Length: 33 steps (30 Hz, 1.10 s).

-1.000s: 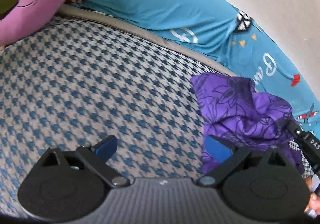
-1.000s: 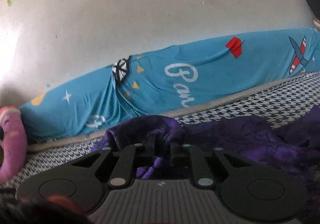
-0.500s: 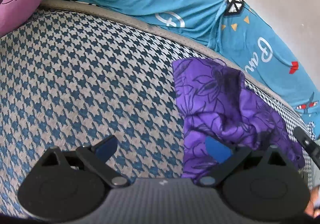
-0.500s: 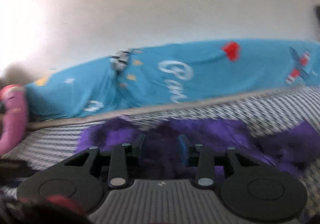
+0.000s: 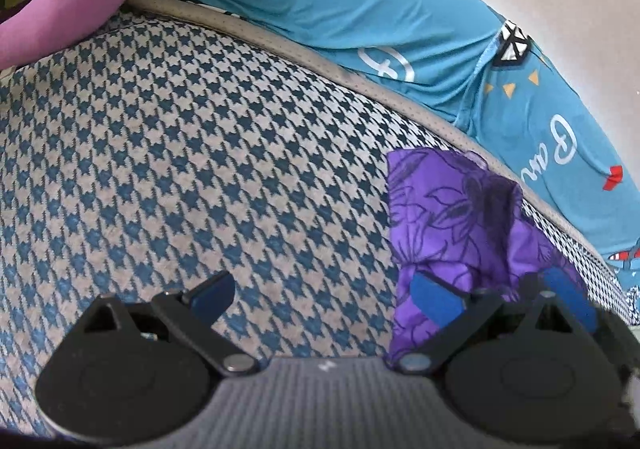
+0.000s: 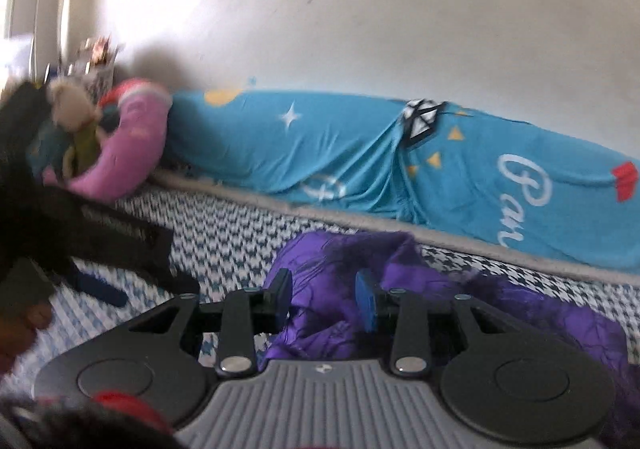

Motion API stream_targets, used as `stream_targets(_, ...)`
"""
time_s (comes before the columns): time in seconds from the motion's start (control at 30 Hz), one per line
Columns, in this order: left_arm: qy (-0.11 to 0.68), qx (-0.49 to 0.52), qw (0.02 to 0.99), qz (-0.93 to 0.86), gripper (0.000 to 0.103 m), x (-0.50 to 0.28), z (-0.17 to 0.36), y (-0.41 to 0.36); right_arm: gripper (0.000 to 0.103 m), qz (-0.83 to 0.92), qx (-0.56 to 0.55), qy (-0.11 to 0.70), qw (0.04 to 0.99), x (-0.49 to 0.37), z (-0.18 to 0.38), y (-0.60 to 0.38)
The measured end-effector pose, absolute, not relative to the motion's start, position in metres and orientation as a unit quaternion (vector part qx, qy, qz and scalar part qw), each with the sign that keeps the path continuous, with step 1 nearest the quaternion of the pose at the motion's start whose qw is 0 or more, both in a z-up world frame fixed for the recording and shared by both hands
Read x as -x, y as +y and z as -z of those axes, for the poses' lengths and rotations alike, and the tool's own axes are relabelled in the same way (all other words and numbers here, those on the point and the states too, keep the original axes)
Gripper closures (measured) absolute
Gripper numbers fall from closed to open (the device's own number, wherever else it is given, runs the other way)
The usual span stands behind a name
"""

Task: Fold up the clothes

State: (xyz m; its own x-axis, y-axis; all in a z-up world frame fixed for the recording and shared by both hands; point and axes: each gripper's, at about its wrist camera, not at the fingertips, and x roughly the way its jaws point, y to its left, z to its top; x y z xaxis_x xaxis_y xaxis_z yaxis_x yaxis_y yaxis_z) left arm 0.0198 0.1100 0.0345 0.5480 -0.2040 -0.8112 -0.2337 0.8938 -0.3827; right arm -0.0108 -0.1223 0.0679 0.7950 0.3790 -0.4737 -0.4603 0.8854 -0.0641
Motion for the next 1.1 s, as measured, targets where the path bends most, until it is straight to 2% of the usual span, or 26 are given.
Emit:
stream_targets(0.17,0.475,0.239,0.846,-0.012,0.004,-0.02,-0.036,0.119,0.065,-0.228,0.13,0.249,0.932,0.001,-0.049,-0.11)
stream_targets(0.23,0.477,0.241,0.845,-0.011,0.004,-0.02,-0.037,0.122,0.058,-0.227,0.153,0.243,0.931,0.002,-0.045,-0.107)
stream_targets(0.3,0.479,0.242,0.844,-0.01,0.004,-0.02,-0.036,0.124,0.055,-0.226,0.177,0.236,0.928,0.002,-0.04,-0.104)
stream_targets(0.5,0.485,0.24,0.841,-0.003,0.004,-0.019,-0.034,0.125,0.055,-0.206,0.217,0.217,0.929,-0.001,-0.029,-0.095)
stream_targets(0.57,0.486,0.239,0.841,-0.001,0.004,-0.018,-0.034,0.124,0.059,-0.201,0.208,0.217,0.932,-0.004,-0.029,-0.094)
stream_targets(0.6,0.486,0.238,0.841,0.0,0.004,-0.018,-0.034,0.124,0.071,-0.197,0.202,0.217,0.934,-0.006,-0.03,-0.094)
stream_targets(0.67,0.487,0.236,0.841,0.001,0.004,-0.018,-0.034,0.124,0.084,-0.192,0.185,0.218,0.939,-0.009,-0.032,-0.095)
stream_targets(0.73,0.484,0.235,0.843,-0.002,0.004,-0.016,-0.035,0.125,0.089,-0.19,0.153,0.218,0.945,-0.011,-0.039,-0.097)
stream_targets(0.87,0.467,0.24,0.851,-0.013,0.004,-0.012,-0.043,0.135,0.092,-0.211,0.081,0.211,0.951,-0.007,-0.059,-0.1)
stream_targets(1.0,0.43,0.267,0.862,-0.028,0.004,-0.004,-0.058,0.159,0.094,-0.31,0.003,0.192,0.931,0.012,-0.083,-0.098)
stream_targets(1.1,0.41,0.269,0.87,-0.049,0.003,0.001,-0.067,0.179,0.093,-0.383,0.021,0.198,0.902,0.03,-0.086,-0.084)
